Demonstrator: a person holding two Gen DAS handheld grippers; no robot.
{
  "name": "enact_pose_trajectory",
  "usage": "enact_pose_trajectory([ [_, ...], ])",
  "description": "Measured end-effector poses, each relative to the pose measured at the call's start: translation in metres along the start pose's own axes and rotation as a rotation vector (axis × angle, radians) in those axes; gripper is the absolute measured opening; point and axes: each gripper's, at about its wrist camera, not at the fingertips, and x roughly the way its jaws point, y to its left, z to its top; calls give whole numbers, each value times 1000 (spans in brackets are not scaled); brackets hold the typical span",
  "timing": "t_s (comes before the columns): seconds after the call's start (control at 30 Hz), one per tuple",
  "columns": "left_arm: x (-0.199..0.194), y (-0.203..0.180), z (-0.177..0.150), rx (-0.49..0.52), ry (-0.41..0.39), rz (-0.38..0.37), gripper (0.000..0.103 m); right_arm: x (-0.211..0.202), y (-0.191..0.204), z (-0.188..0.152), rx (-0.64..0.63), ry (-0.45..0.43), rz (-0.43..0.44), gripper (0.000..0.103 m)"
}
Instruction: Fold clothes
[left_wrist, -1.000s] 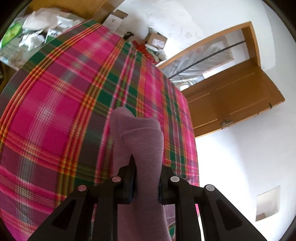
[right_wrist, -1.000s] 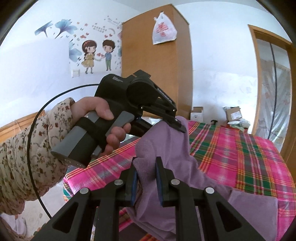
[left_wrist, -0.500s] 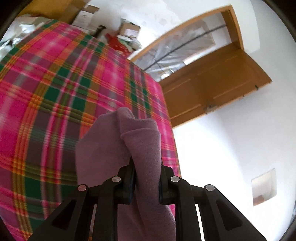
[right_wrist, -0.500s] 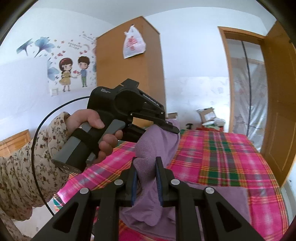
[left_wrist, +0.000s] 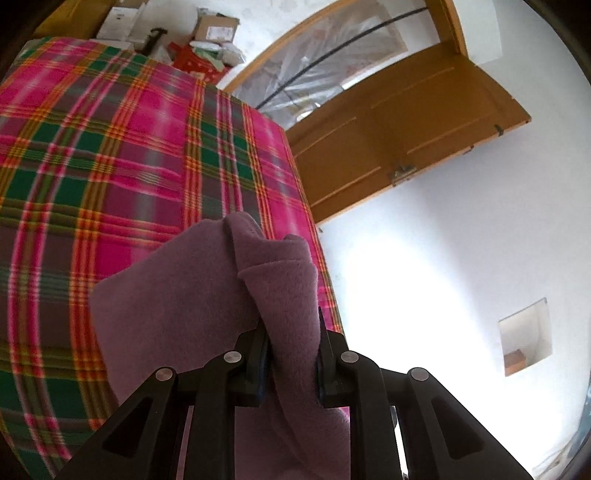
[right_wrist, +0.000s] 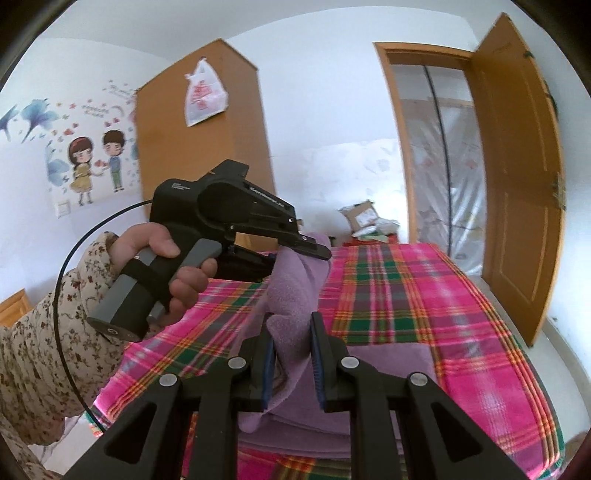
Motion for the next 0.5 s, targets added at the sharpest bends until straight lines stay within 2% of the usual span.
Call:
enact_pose_trajectory([
  [0.5, 91, -19, 5, 35, 155, -2, 19, 3, -55, -23, 95, 69, -151, 18],
])
